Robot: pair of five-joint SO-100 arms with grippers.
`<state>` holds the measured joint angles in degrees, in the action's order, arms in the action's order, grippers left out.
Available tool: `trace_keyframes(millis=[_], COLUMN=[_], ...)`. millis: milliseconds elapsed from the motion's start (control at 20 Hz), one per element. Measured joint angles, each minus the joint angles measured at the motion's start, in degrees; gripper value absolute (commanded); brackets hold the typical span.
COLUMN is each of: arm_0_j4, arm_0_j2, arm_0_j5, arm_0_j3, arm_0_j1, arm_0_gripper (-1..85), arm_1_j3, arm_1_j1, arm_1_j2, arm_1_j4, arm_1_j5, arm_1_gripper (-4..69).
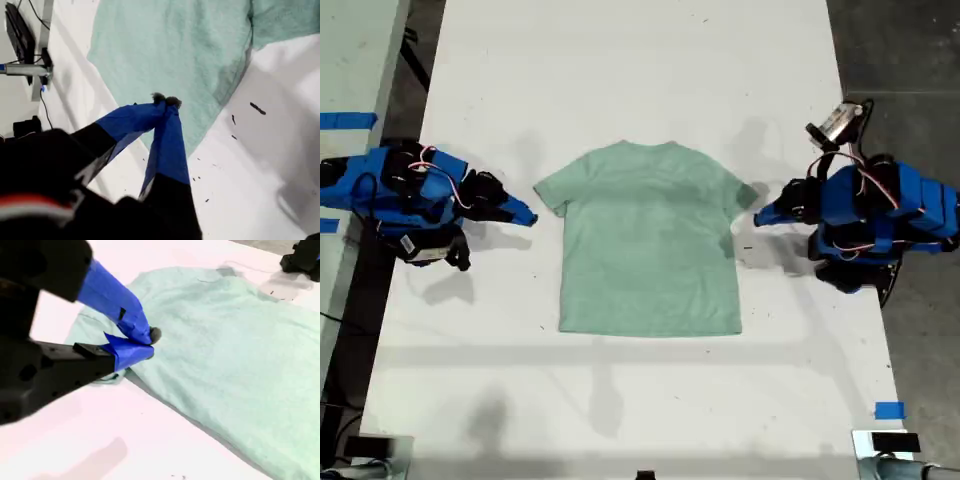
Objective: Fold tshirt
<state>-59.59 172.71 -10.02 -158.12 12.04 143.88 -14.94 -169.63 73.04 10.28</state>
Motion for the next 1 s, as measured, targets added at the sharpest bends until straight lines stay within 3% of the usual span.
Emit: trace_keyframes(millis=[150, 500, 750, 1000], arm_0_j4=[-6.24, -18.11, -22.68, -24.7], arm_0_j2=[-15.64, -41.04, -53.61, -60.73], arm_0_j5=[10.11, 31.64, 41.13, 45.26], arm_0_j3=[16.17, 42.1, 51.68, 54.32], arm_0_j1=[6.5, 23.03, 30.32, 32.43], arm_0_gripper=[0.1, 0.1, 0.1, 0.1], arm_1_j3=[-14.06, -46.58, -54.32, -54.67], arm_1_j1=[-3.6, -15.56, -19.69, -22.06], arm_1_j2=[15.03, 42.45, 54.93, 57.92], arm_1_j4=[3.96, 21.18, 22.24, 22.24], arm_1_j5=[7.03, 25.14, 34.8, 39.46], arm_1_gripper=[-0.9, -0.9, -0.9, -0.2])
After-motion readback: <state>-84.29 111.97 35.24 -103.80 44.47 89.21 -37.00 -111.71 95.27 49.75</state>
